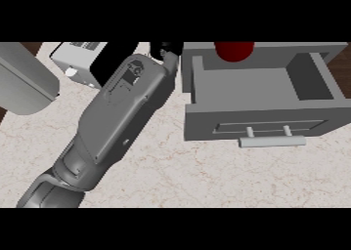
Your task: Pick up the can, place it into the drawer and close the drawer
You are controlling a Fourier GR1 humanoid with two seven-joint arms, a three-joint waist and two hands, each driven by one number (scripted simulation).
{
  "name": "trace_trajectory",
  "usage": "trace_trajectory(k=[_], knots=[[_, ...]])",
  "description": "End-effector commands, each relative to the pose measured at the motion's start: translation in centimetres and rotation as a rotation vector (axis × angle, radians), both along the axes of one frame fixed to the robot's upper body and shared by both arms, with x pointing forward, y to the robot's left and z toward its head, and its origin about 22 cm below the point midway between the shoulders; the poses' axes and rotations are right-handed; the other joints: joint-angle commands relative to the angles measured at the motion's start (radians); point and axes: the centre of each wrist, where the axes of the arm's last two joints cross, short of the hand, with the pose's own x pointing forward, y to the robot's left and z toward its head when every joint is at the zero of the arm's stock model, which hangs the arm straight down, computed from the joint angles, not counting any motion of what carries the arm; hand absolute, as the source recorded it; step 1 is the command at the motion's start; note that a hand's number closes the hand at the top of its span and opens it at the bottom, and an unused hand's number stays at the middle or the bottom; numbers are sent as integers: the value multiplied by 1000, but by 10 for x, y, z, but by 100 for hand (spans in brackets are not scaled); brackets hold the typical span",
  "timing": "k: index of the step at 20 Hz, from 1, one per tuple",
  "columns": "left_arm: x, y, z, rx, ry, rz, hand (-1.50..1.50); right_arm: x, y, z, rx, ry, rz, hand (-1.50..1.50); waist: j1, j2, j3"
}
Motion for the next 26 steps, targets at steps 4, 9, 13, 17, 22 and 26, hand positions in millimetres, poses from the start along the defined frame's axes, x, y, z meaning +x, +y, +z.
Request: trace_trajectory(k=[4,9,13,17,22,26], knots=[[6,-23,0,30,-3,9,150,12,1,2,-12,-13,2,-150,-15,4,0],[3,-42,21,44,32,23,150,-2,4,18,-24,-6,23,-150,-38,4,1],[6,-40,1,56,36,14,150,11,15,7,-22,-1,21,-150,-29,7,1],[10,-38,-5,61,48,16,150,11,19,9,-13,9,18,-150,-25,8,1],[13,-36,-23,92,85,43,150,16,1,16,1,-9,35,-150,-49,13,1],[12,-42,-20,149,82,33,150,21,-6,0,4,-9,28,-150,-43,12,2]])
